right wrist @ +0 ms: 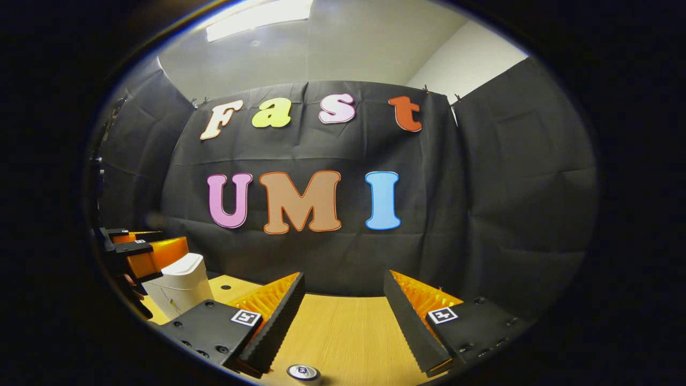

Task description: Press the lid of the desktop garbage bin to open it, pick up the crumpled paper on the desktop and throw it into the bin, then pick up the pop can on the desktop and drop it into the bin, and finally close the garbage bin lid.

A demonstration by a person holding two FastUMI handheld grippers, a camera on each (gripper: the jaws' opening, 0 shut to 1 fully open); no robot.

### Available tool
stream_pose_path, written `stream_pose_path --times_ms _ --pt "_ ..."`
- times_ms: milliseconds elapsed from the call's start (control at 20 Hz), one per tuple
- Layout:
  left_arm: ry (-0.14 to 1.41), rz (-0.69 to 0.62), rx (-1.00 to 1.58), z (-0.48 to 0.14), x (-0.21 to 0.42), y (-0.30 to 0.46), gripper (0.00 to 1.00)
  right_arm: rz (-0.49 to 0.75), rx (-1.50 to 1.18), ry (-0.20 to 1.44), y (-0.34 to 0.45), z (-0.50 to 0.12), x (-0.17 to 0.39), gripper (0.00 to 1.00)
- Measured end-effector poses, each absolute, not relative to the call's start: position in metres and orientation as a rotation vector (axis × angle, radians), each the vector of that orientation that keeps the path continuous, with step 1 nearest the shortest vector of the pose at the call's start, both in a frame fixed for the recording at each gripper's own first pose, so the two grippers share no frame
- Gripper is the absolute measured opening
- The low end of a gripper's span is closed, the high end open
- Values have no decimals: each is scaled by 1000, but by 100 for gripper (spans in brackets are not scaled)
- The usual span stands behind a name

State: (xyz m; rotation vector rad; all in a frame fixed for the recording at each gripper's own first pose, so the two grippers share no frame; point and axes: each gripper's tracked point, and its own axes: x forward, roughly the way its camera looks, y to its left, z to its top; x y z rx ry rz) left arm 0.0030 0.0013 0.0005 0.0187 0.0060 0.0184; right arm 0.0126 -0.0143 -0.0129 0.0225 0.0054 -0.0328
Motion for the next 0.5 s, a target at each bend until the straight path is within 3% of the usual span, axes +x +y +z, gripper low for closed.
stream_pose_path --times_ms 500 --pt "15 18 43 -2 10 1 91 -20 -4 -91 -5 6 9 97"
